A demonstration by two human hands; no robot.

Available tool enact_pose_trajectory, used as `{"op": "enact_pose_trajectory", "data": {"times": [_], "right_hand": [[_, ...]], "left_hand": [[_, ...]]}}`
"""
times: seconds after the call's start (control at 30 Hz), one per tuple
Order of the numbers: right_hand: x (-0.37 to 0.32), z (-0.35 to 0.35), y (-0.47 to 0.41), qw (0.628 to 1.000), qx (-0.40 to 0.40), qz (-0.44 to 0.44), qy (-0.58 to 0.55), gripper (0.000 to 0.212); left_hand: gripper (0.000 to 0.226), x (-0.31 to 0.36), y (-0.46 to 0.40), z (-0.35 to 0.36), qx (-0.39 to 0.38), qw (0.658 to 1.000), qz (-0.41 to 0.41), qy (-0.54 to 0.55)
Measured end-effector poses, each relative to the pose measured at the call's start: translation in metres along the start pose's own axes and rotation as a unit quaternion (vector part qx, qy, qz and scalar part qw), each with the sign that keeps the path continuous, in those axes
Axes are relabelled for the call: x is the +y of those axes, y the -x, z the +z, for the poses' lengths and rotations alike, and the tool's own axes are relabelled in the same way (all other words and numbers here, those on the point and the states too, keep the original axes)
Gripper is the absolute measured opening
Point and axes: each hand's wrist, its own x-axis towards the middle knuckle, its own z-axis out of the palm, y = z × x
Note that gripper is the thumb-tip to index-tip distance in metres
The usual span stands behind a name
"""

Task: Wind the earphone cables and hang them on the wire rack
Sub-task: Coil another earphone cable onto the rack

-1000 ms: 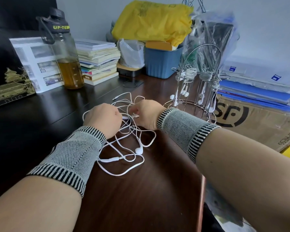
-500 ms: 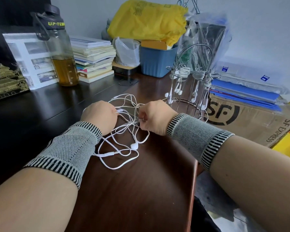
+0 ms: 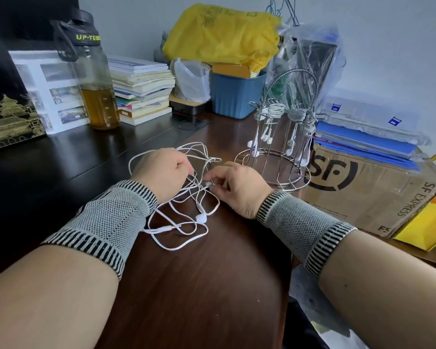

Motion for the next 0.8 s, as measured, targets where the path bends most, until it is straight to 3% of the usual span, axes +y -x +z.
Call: {"op": "enact_pose_trajectory", "data": {"times": [0.33, 0.5, 0.67, 0.8], "right_hand": [[-0.002, 0.006, 0.002, 0.998, 0.019, 0.050, 0.044, 0.020], [0.003, 0.002, 0.007, 0.984, 0.146, 0.104, -0.008, 0.020], [0.012, -0.013, 0.023, 0.933, 0.285, 0.181, -0.121, 0.009], [0.007, -0.053, 0.033, 0.894, 0.321, 0.204, -0.237, 0.007]], "left_hand": [[0.023, -0.003, 0.001, 0.004, -0.018, 0.998, -0.012, -0.053], [0.029, -0.007, -0.001, 0.004, -0.001, 0.991, -0.032, -0.127], [0.033, -0.010, -0.004, 0.006, 0.006, 0.990, -0.051, -0.133], [0.035, -0.008, -0.001, 0.004, 0.006, 0.988, -0.071, -0.134]]}}
